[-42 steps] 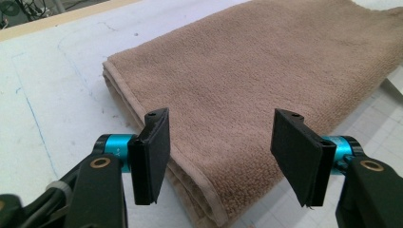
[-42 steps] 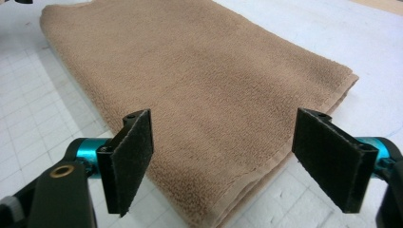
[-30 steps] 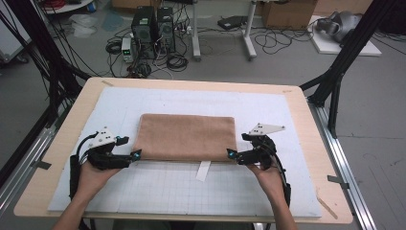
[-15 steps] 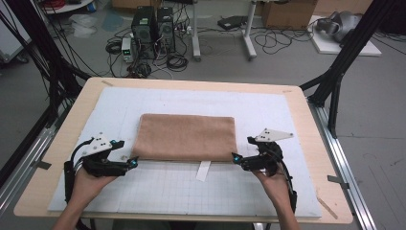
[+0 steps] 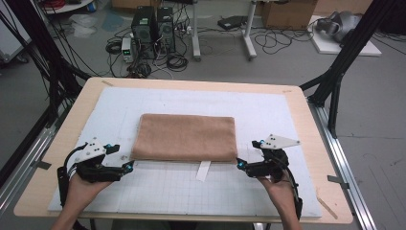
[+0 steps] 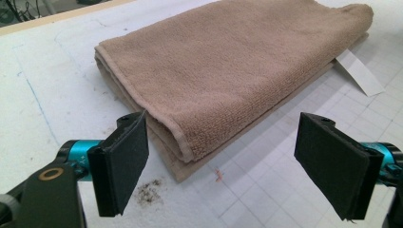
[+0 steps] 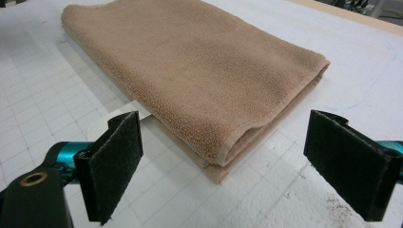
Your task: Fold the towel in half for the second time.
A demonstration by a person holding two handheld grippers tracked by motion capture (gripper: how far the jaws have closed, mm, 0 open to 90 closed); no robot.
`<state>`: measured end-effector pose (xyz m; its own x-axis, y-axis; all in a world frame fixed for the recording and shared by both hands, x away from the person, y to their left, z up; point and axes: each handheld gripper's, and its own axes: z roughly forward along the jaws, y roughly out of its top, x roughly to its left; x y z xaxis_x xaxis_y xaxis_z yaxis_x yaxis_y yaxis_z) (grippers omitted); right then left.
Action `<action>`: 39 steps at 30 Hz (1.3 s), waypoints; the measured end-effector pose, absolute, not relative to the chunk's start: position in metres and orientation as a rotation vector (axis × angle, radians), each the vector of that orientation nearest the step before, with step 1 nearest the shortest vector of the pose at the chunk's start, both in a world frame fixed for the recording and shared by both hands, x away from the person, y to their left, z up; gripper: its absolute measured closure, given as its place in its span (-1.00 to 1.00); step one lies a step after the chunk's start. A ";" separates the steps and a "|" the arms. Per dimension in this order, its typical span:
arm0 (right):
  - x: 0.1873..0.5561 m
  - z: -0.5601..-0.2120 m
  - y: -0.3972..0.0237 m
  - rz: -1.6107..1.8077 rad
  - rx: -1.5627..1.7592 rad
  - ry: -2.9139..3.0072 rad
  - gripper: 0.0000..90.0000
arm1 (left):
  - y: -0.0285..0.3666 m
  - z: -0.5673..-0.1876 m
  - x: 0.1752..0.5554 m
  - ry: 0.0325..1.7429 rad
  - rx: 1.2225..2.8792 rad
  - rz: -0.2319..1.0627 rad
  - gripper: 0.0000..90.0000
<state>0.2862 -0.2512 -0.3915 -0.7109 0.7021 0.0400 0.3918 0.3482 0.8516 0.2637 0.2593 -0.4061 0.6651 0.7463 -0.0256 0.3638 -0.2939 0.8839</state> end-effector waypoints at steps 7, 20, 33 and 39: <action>0.278 -0.391 -0.255 1.307 0.969 2.271 -0.74 | 0.263 -0.406 0.260 0.876 1.896 0.498 -0.57; 0.267 -0.395 -0.265 1.305 0.977 2.255 -0.74 | 0.270 -0.407 0.253 0.885 1.896 0.508 -0.57; 0.257 -0.404 -0.274 1.313 0.991 2.245 -0.74 | 0.274 -0.408 0.242 0.887 1.888 0.492 -0.57; 0.253 -0.406 -0.275 1.315 0.994 2.242 -0.74 | 0.275 -0.409 0.238 0.887 1.893 0.503 -0.57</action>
<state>0.2530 -0.2753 -0.4061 -0.6895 0.7230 0.0441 0.3912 0.3205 0.8627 0.2384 0.2746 -0.4087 0.6521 0.7577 -0.0263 0.3661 -0.2844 0.8860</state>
